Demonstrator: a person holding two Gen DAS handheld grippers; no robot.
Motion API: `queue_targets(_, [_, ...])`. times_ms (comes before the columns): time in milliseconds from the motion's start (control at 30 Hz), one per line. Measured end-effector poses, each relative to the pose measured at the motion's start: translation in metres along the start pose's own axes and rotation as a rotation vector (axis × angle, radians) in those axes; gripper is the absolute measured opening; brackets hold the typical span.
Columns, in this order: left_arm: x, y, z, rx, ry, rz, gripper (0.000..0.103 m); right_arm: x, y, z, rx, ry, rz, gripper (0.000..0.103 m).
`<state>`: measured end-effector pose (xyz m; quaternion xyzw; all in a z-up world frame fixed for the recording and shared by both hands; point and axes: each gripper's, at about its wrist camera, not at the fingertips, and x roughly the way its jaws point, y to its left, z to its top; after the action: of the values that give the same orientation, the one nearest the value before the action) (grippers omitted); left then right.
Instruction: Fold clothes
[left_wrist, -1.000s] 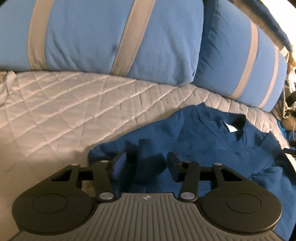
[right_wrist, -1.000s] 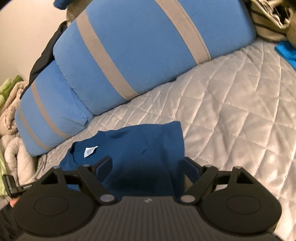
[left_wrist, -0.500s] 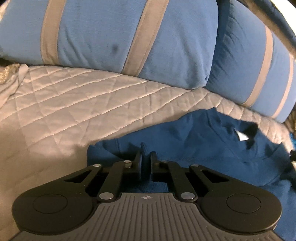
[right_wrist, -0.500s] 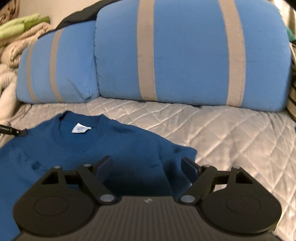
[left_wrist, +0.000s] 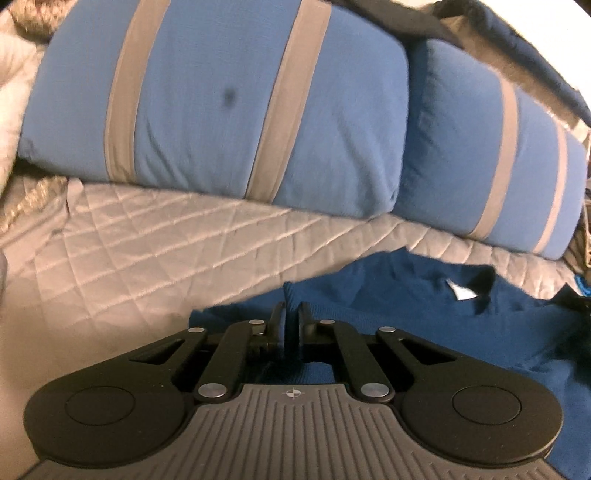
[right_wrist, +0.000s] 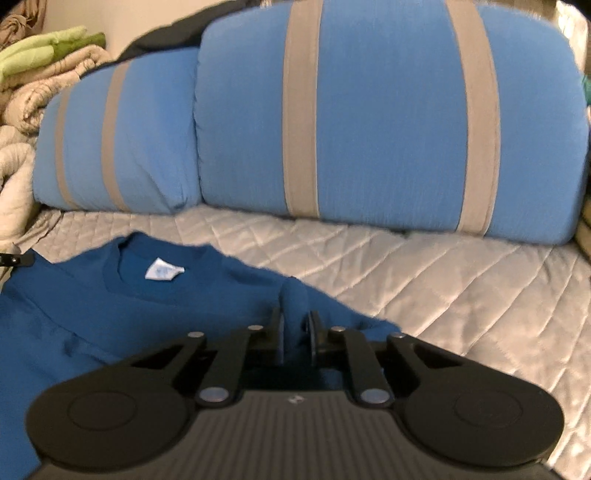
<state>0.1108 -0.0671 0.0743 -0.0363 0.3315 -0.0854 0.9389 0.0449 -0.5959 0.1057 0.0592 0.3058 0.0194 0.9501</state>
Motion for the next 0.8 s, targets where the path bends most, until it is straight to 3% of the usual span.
queue_targets(233, [0.000,-0.010,0.032,0.021,-0.024,0.046,0.006,-0.008,0.001,0.022,-0.005,-0.046,-0.053,0.012])
queue_targets(467, [0.034,-0.014,0.058,0.034,-0.004,0.103,0.006,0.011,-0.002,0.044,-0.004,-0.052,-0.095,0.011])
queue_targets(800, [0.086,-0.014,0.058,-0.024,0.042,0.175,0.009,0.052,-0.002,0.053,-0.027,-0.018,-0.180,0.011])
